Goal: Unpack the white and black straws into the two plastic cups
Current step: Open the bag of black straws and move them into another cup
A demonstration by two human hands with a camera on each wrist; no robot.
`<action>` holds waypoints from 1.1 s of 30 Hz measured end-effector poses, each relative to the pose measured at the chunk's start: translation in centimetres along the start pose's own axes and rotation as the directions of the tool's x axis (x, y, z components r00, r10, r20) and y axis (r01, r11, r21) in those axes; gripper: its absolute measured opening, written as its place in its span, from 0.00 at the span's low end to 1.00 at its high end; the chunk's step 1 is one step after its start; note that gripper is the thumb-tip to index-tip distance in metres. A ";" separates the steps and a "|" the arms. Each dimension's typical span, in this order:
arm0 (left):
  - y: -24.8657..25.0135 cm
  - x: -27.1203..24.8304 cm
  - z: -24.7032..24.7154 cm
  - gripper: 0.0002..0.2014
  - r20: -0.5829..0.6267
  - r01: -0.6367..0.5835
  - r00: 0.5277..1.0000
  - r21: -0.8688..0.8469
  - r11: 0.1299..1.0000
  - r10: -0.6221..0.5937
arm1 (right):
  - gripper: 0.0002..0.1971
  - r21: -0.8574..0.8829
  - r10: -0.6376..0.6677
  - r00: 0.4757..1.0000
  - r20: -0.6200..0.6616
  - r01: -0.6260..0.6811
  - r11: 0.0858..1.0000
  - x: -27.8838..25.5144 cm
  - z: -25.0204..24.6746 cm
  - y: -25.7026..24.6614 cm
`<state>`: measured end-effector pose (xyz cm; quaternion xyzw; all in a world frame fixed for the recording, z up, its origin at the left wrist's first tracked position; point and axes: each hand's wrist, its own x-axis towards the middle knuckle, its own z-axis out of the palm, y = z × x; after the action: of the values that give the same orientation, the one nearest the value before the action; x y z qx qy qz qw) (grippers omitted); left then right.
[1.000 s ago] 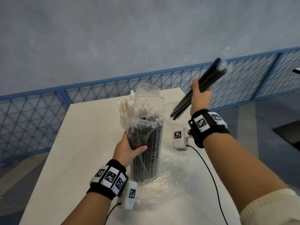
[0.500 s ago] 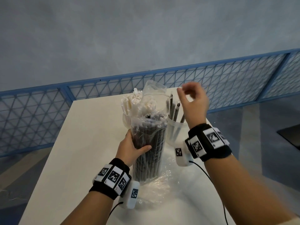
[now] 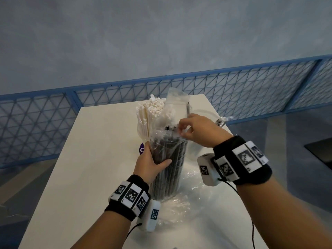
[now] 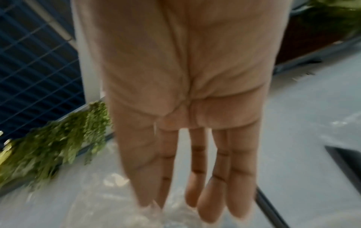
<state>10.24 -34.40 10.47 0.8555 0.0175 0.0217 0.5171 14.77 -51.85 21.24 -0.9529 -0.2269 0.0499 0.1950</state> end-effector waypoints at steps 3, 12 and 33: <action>-0.1 -0.1 -0.3 0.36 -0.005 0.000 1.000 -0.016 1.000 0.000 | 0.23 0.074 -0.091 0.984 0.155 0.080 0.994 -0.5 0.2 0.1; -0.3 -0.1 -0.1 0.32 -0.013 -0.001 1.000 -0.034 0.999 0.001 | 0.18 -0.271 -0.081 0.986 -0.147 0.038 0.962 -1.9 0.9 0.7; -0.5 -0.4 0.1 0.31 -0.019 -0.024 1.000 -0.025 0.999 0.023 | 0.34 -0.027 0.178 0.984 -0.004 -0.178 0.984 0.0 2.0 -0.5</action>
<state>9.88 -34.30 9.99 0.8487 0.0121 0.0360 0.5275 14.23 -50.74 19.63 -0.9719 -0.1413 0.0633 0.1772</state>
